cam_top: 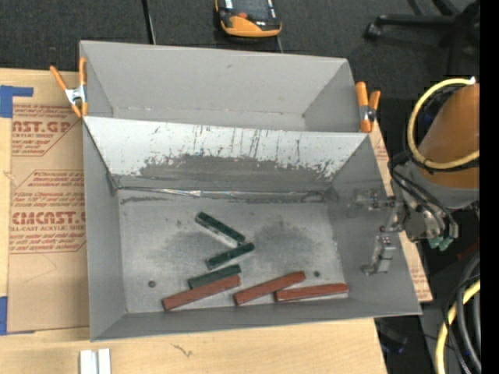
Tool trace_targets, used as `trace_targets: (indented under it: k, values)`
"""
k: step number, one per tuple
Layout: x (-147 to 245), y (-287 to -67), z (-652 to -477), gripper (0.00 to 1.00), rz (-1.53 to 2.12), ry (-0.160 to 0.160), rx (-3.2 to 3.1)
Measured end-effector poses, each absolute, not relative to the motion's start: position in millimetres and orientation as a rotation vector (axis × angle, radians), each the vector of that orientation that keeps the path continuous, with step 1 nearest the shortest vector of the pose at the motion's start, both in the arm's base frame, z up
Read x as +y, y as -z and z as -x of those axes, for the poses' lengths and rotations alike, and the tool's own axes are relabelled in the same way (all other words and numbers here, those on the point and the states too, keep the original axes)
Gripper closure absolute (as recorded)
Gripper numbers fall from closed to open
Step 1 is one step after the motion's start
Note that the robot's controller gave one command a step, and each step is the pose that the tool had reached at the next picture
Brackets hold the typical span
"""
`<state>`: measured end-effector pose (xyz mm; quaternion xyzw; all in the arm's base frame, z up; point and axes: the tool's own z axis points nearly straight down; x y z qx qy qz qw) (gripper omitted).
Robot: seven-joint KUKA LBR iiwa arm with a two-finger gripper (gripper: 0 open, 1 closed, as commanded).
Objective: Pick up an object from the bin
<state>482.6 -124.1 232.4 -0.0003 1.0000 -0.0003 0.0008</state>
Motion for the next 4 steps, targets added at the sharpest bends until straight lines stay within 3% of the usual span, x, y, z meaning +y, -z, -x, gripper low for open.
trace_targets:
  k: [1,2,3,4]
  values:
    - [-103,-158,-481.6,0.0,0.197,0.001,3.131]
    - [-51,-160,-479.9,0.0,0.595,-0.001,3.084]
    - [-52,-123,-478.8,0.0,0.791,-0.002,3.041]
    - [-14,-68,-489.6,0.0,0.994,-0.002,2.978]
